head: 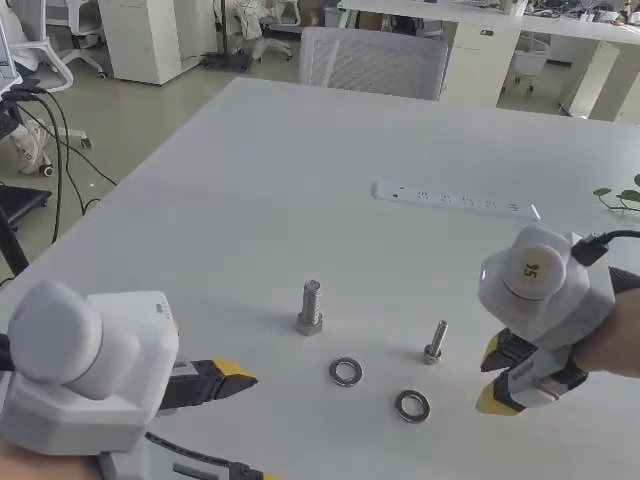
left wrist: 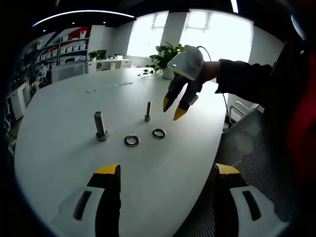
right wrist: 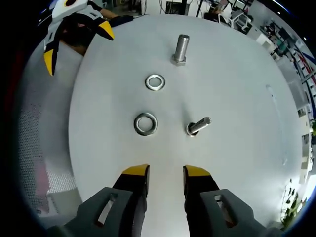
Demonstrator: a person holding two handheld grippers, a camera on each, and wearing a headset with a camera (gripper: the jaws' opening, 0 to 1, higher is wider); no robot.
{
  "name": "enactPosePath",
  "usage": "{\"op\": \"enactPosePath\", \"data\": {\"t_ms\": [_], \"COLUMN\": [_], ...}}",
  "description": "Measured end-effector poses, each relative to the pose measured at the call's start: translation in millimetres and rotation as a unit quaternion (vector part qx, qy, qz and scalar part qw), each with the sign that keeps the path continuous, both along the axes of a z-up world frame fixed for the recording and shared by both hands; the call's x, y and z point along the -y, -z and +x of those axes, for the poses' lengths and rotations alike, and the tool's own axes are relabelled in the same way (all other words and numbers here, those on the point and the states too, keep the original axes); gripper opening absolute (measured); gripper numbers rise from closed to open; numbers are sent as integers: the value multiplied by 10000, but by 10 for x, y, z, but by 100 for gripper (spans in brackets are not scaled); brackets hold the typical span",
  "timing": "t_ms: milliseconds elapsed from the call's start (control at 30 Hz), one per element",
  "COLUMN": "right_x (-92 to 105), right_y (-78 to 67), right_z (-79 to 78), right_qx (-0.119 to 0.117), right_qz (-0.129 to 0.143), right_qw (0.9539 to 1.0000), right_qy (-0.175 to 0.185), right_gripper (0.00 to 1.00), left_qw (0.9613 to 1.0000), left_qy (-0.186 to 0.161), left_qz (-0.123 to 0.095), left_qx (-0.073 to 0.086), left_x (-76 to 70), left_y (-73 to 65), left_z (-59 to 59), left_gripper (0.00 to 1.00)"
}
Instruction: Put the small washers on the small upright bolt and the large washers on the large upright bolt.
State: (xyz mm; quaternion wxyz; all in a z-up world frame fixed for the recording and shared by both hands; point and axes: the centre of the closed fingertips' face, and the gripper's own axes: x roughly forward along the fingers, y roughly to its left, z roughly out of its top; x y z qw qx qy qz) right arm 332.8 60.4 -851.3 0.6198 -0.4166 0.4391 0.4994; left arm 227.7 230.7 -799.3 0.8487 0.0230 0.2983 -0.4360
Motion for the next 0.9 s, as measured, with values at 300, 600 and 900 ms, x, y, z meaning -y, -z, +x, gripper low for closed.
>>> {"op": "enactPosePath", "data": {"t_ms": [300,600,900], "right_x": [-133,-349,-530], "right_y": [25,46,99], "right_z": [-160,-239,-264], "right_qx": [-53,-74,-106], "right_qz": [4,12,-32], "right_qw": [9999,9994,9986], "right_qy": [-135,-334,-523], "right_gripper": [29,29,29], "left_qw": [10000,9998,9997], "left_qy": [29,26,4], "left_qz": [-11,-48,-72], "left_qx": [77,175,228], "left_x": [13,21,13], "left_y": [-30,-83,-117], "left_z": [-10,-22,-37], "left_gripper": [76,76,76]}}
